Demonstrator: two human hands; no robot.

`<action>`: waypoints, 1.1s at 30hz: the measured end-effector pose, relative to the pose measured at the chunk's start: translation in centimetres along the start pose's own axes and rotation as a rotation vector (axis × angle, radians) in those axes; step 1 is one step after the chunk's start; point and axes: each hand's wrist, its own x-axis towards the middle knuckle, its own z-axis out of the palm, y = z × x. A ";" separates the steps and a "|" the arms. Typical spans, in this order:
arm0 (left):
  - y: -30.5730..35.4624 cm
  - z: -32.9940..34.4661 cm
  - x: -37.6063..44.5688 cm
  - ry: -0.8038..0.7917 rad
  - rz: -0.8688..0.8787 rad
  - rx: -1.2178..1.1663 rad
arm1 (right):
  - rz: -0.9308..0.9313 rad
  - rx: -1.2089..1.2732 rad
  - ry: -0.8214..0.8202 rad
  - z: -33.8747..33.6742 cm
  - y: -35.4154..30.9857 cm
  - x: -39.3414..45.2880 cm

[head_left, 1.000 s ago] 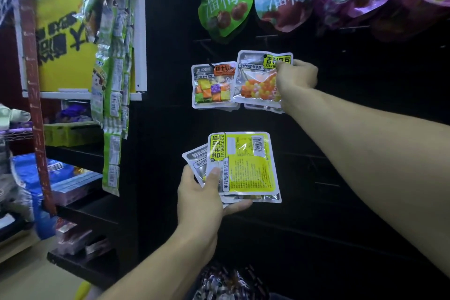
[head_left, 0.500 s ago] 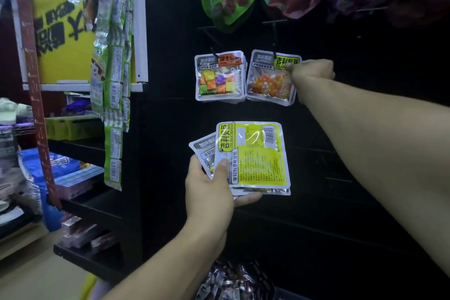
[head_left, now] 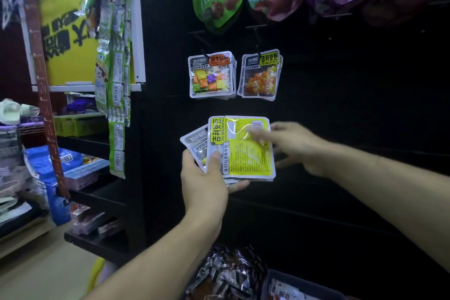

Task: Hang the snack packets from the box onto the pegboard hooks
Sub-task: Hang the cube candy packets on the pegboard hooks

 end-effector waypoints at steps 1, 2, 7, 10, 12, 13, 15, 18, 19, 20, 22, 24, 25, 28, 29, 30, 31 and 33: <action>0.0 0.1 -0.3 0.003 0.004 -0.002 | -0.013 0.015 -0.029 0.3 0.6 -1.1; -0.2 0.1 -0.5 0.006 0.000 -0.002 | -0.021 0.053 -0.037 0.5 1.2 -1.8; -0.6 -0.2 -1.6 -0.005 -0.053 -0.008 | 0.003 0.242 0.001 0.1 2.8 -3.1; -0.5 -0.8 -1.8 -0.040 -0.084 -0.007 | 0.020 0.317 0.010 -0.2 3.4 -3.4; -0.4 -1.4 -1.6 -0.045 -0.106 0.006 | 0.028 0.365 0.037 -0.4 3.5 -3.6; -0.3 -1.7 -1.5 -0.041 -0.115 0.018 | 0.030 0.389 0.055 -0.6 3.5 -3.6; -0.2 -2.5 -1.2 -0.034 -0.127 0.045 | 0.036 0.436 0.096 -0.9 3.6 -3.4; -0.2 -3.4 -0.9 -0.019 -0.135 0.069 | -0.057 0.446 0.300 -1.3 3.8 -3.1; -0.2 -3.6 -0.9 -0.015 -0.145 0.067 | -0.147 0.408 0.387 -1.3 3.8 -3.2; -0.3 -3.7 -0.9 -0.014 -0.157 0.063 | -0.262 0.361 0.446 -1.2 3.8 -3.4; -0.4 -3.7 -1.0 -0.025 -0.173 0.061 | -0.507 0.267 0.452 -0.3 3.8 -4.0; -0.3 -3.4 -1.2 -0.051 -0.177 0.052 | -0.722 0.085 0.373 1.0 4.7 -4.3; -0.2 -3.3 -1.2 -0.065 -0.176 0.043 | -0.816 -0.091 0.331 1.7 5.4 -4.5; 0.2 -2.9 -1.3 -0.104 -0.178 0.035 | -0.855 -0.434 0.123 2.9 7.2 -4.7; 0.3 -2.9 -1.2 -0.098 -0.181 0.035 | -0.816 -0.476 0.062 2.9 7.4 -5.0; 0.4 -3.0 -1.1 -0.087 -0.183 0.023 | -0.788 -0.509 0.011 3.0 7.3 -5.4; 0.5 -2.9 -1.0 -0.081 -0.182 -0.001 | -0.762 -0.531 -0.041 2.9 7.3 -5.6; 0.7 -2.8 -0.9 -0.077 -0.174 -0.040 | -0.688 -0.510 -0.146 3.0 7.0 -6.2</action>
